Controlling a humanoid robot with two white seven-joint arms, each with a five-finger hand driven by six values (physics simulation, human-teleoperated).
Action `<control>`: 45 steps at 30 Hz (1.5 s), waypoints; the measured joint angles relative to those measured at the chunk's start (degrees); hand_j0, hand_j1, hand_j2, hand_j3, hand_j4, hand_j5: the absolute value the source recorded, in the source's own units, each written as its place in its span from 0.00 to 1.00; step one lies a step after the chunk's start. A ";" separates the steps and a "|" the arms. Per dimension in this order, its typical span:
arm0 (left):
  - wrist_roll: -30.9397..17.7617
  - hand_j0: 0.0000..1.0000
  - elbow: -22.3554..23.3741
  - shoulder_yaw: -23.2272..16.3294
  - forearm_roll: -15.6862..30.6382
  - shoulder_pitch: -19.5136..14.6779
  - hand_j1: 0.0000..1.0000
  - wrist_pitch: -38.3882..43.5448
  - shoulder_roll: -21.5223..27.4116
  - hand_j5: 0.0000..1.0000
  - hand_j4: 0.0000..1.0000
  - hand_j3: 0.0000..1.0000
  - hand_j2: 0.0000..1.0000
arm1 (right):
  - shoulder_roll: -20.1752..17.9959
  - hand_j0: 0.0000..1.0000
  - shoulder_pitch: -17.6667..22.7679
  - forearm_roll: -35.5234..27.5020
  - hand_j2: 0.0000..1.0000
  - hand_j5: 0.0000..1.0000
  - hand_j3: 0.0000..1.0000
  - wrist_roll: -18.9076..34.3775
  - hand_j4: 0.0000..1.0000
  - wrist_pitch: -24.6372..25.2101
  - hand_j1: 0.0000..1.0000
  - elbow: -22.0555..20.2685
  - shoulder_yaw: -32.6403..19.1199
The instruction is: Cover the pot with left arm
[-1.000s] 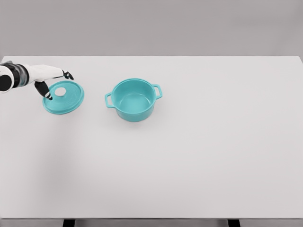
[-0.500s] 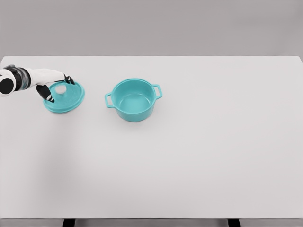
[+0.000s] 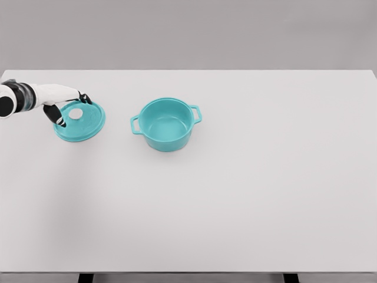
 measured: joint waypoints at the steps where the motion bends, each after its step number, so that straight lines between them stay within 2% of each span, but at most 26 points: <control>1: -0.01 0.87 -0.18 0.00 0.02 0.00 0.87 -0.02 0.12 0.87 0.87 0.87 0.87 | 0.00 1.00 0.00 0.00 1.00 1.00 1.00 -0.01 1.00 0.00 1.00 0.00 0.00; 10: -0.04 0.86 -1.50 0.00 0.06 0.26 0.86 -0.08 0.49 0.86 0.86 0.86 0.86 | 0.00 1.00 0.00 0.00 1.00 1.00 1.00 -0.01 1.00 0.00 1.00 0.01 0.00; 13: -0.04 0.78 -1.58 0.00 0.06 0.26 0.78 -0.08 0.49 0.78 0.78 0.78 0.78 | 0.00 1.00 0.00 0.00 1.00 1.00 1.00 -0.01 1.00 0.00 1.00 0.01 0.00; 15: -0.04 0.76 -1.60 0.00 0.06 0.35 0.76 -0.08 0.50 0.76 0.76 0.76 0.76 | 0.00 1.00 0.00 0.00 1.00 1.00 1.00 -0.01 1.00 0.00 1.00 0.01 0.00; 28: 0.03 0.74 -1.68 0.02 0.07 1.05 0.74 -0.07 0.40 0.74 0.74 0.74 0.74 | 0.00 1.00 0.00 0.00 1.00 1.00 1.00 0.00 1.00 0.00 1.00 0.02 0.00; 42: 0.16 0.66 -1.65 0.09 -0.25 1.14 0.66 -0.02 0.27 0.66 0.66 0.66 0.66 | 0.00 1.00 0.00 0.00 1.00 1.00 1.00 -0.01 1.00 0.00 1.00 0.00 0.00; 45: 0.14 0.60 -1.67 0.08 -0.26 1.14 0.60 -0.03 0.25 0.60 0.60 0.60 0.60 | 0.00 1.00 0.00 0.00 1.00 1.00 1.00 0.00 1.00 0.00 1.00 0.01 0.00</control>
